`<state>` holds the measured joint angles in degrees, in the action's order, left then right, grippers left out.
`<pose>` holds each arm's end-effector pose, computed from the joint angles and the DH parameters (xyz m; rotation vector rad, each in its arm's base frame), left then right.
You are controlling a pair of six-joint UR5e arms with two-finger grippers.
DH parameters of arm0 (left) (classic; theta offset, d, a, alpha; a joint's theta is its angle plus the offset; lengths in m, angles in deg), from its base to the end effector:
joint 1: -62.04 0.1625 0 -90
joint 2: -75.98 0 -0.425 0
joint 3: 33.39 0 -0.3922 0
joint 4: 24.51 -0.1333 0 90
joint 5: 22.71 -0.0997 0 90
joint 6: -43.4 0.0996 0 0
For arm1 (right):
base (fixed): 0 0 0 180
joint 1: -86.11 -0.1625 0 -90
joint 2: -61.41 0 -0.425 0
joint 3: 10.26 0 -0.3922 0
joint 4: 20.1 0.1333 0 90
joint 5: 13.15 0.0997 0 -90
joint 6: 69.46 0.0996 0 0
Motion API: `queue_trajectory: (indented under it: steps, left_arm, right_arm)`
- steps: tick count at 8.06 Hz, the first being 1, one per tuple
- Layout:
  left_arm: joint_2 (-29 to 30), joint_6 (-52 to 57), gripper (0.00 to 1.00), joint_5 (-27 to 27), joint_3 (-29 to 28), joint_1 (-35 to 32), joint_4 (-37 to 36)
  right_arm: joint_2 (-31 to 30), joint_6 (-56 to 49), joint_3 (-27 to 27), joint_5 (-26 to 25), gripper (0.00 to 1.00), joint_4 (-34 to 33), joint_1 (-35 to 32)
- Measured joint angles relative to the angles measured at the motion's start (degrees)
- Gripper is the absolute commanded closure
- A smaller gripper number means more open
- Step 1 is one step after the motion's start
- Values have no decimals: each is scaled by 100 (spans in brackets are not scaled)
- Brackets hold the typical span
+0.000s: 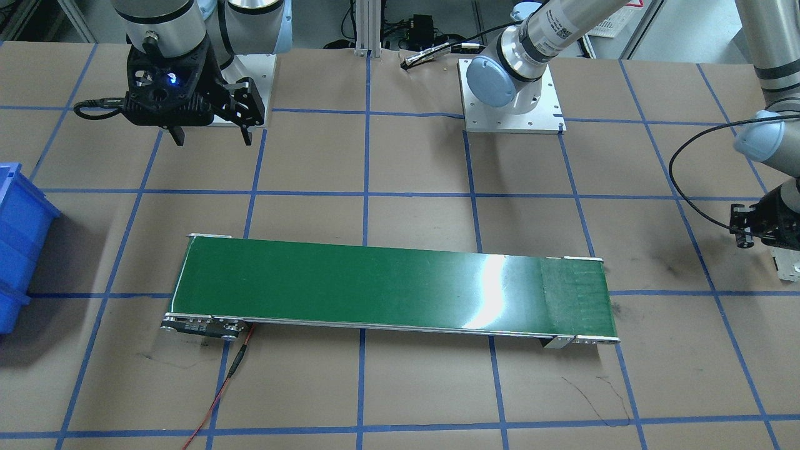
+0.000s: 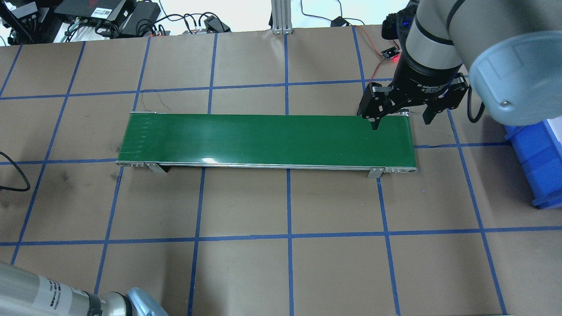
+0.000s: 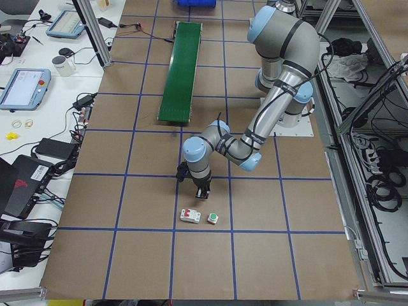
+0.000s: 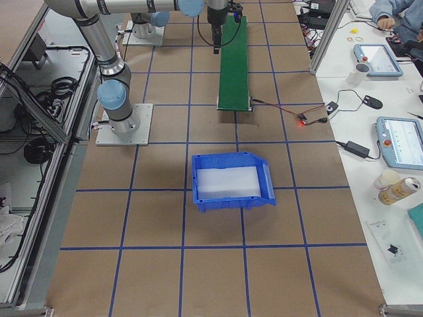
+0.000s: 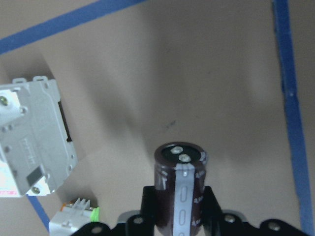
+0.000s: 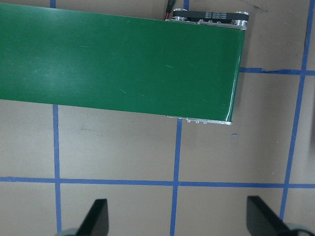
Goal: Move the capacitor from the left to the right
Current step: 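Lift the capacitor and carry it with the left gripper over the belt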
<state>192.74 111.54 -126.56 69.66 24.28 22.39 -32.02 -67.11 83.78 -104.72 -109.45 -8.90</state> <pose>0.4055 -0.4526 0.2001 0.3991 2.9328 0.2697 0.1706 -0.4511 0.4808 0.0727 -3.1118 -0.0314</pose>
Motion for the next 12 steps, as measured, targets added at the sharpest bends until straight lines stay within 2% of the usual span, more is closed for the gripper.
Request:
queue_trajectory:
  steps: [3, 5, 9, 12]
  left_arm:
    - [-1006, -459, 100, 350, 3, -310, 1076]
    - [-1500, -1357, 100, 496, -1, -1129, 1523]
    - [-1645, -3654, 100, 851, -18, -2792, 2038]
    - [-1513, -4286, 100, 1235, -51, -3225, 2035]
  right_arm:
    - [0, -3, 0, -32, 0, -8, 0]
    - [-1, -5, 0, -36, 0, -5, 0]
    - [0, -7, 0, -43, 0, -6, 0]
    - [14, -7, 0, -45, 0, -52, 0]
